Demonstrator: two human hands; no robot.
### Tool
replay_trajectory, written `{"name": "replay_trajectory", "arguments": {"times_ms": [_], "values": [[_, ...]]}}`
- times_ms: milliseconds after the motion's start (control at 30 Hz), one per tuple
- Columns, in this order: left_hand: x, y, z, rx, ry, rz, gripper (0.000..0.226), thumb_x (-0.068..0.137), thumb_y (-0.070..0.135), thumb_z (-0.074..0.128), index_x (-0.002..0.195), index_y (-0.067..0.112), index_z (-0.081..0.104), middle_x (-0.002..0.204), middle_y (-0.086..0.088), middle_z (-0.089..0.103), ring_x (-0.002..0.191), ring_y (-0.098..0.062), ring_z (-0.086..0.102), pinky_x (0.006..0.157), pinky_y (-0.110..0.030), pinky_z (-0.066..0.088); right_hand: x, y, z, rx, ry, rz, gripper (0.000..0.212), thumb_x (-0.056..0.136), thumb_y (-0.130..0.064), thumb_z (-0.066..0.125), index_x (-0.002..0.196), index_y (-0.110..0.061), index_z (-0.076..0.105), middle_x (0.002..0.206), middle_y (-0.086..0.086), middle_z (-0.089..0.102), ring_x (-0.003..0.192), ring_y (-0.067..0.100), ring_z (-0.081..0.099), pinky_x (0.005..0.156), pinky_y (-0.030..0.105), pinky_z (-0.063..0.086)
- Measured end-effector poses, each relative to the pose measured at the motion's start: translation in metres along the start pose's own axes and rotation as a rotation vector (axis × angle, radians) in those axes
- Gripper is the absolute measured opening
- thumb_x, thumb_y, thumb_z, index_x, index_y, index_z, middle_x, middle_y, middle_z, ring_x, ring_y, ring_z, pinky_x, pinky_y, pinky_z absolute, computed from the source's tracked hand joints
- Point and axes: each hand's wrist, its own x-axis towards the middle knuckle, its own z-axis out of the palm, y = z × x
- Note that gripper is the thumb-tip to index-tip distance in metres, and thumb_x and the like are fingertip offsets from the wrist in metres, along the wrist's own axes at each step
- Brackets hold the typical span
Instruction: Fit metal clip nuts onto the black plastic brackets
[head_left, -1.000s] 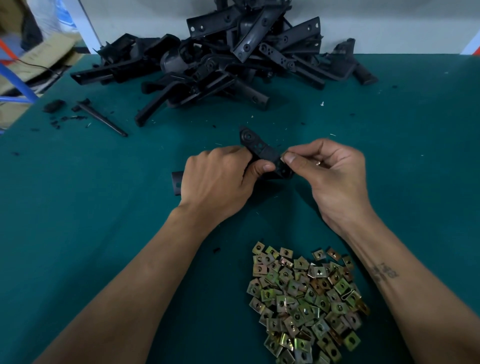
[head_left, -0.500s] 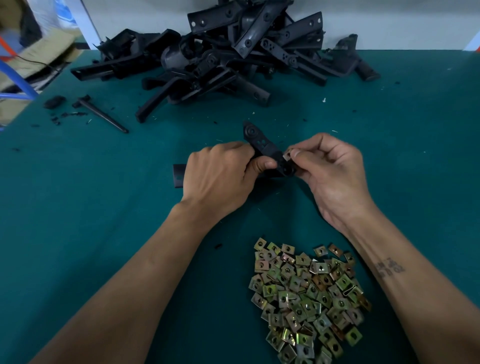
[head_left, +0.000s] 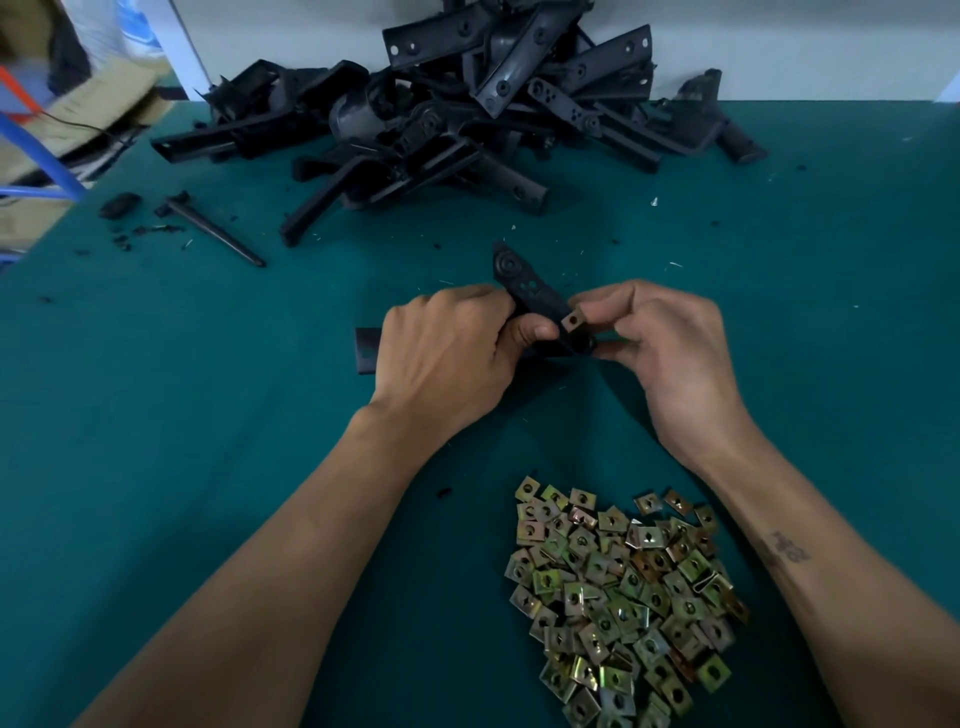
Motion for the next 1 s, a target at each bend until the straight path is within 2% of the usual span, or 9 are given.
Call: {"name": "replay_trajectory", "arguments": {"times_ms": [133,300,400,467,567,700,800,900,1000], "values": [[0.000,-0.001,0.001,-0.011,0.002,0.018,0.060,0.098,0.068,0.026,0.099,0.025,0.068,0.093,0.006,0.070,0.082,-0.031,0.065,0.061,-0.041,0.047,-0.001,0.002,-0.001,-0.027,-0.108,0.003,0.026,0.074,-0.009,0.043,0.076,-0.016,0.068,0.107,-0.001,0.075,0.103,0.019,0.068,0.094,0.042,0.051],[0.000,-0.003,0.002,-0.010,0.021,0.004,0.072,0.094,0.074,0.015,0.093,0.024,0.066,0.089,0.005,0.070,0.079,-0.033,0.065,0.059,-0.038,0.042,-0.005,-0.002,-0.011,0.010,-0.192,-0.028,0.028,0.073,-0.006,0.044,0.089,-0.004,0.067,0.146,-0.003,0.050,0.126,0.014,0.055,0.112,0.055,0.041],[-0.001,-0.002,0.001,-0.028,0.041,0.022,0.074,0.093,0.074,0.014,0.086,0.020,0.065,0.083,0.003,0.068,0.074,-0.035,0.064,0.057,-0.035,0.034,-0.011,-0.007,-0.011,-0.076,-0.186,-0.006,0.032,0.075,-0.007,0.048,0.096,-0.012,0.071,0.149,-0.008,0.047,0.137,0.015,0.046,0.120,0.058,0.028],[-0.001,-0.001,0.002,-0.038,0.044,0.038,0.071,0.094,0.072,0.020,0.083,0.017,0.063,0.081,0.001,0.067,0.071,-0.036,0.063,0.056,-0.035,0.035,-0.021,-0.008,-0.012,-0.147,-0.176,0.032,0.035,0.088,-0.011,0.049,0.113,-0.021,0.071,0.147,-0.012,0.047,0.140,0.010,0.043,0.121,0.052,0.030],[-0.001,0.000,0.003,-0.083,0.072,0.076,0.064,0.099,0.067,0.023,0.078,0.015,0.054,0.074,-0.001,0.062,0.064,-0.038,0.059,0.054,-0.037,0.040,-0.052,-0.006,-0.033,-0.222,-0.045,0.027,0.041,0.104,-0.009,0.052,0.139,-0.030,0.060,0.137,-0.011,0.056,0.121,0.008,0.060,0.111,0.037,0.046],[0.000,0.000,0.004,-0.096,0.098,0.061,0.054,0.101,0.062,0.020,0.069,0.020,0.034,0.064,0.004,0.042,0.055,-0.035,0.050,0.052,-0.035,0.032,-0.104,-0.014,-0.085,-0.447,0.028,-0.038,0.041,0.088,0.000,0.071,0.118,-0.028,0.075,0.105,-0.003,0.063,0.086,0.019,0.061,0.080,0.025,0.049],[0.000,-0.001,0.006,-0.130,0.085,0.062,0.053,0.101,0.063,0.017,0.065,0.025,0.026,0.061,0.009,0.036,0.055,-0.029,0.042,0.053,-0.035,0.030,-0.125,-0.020,-0.088,-0.581,-0.061,0.011,0.034,0.083,-0.027,0.074,0.117,-0.033,0.076,0.101,-0.003,0.061,0.072,0.020,0.053,0.062,0.026,0.043],[0.000,-0.002,0.007,-0.163,0.078,0.047,0.055,0.101,0.063,0.015,0.064,0.024,0.028,0.060,0.007,0.039,0.054,-0.027,0.041,0.052,-0.035,0.026,-0.122,-0.023,-0.070,-0.660,-0.084,0.000,0.032,0.087,-0.040,0.067,0.117,-0.034,0.075,0.102,-0.008,0.063,0.064,0.022,0.050,0.058,0.034,0.042],[-0.001,-0.001,0.006,-0.166,0.072,0.056,0.054,0.102,0.061,0.015,0.063,0.025,0.026,0.059,0.007,0.038,0.052,-0.026,0.040,0.051,-0.035,0.028,-0.113,-0.026,-0.062,-0.682,-0.099,0.025,0.015,0.085,-0.028,0.077,0.098,-0.034,0.081,0.095,-0.012,0.062,0.058,0.012,0.046,0.057,0.018,0.036]]}}
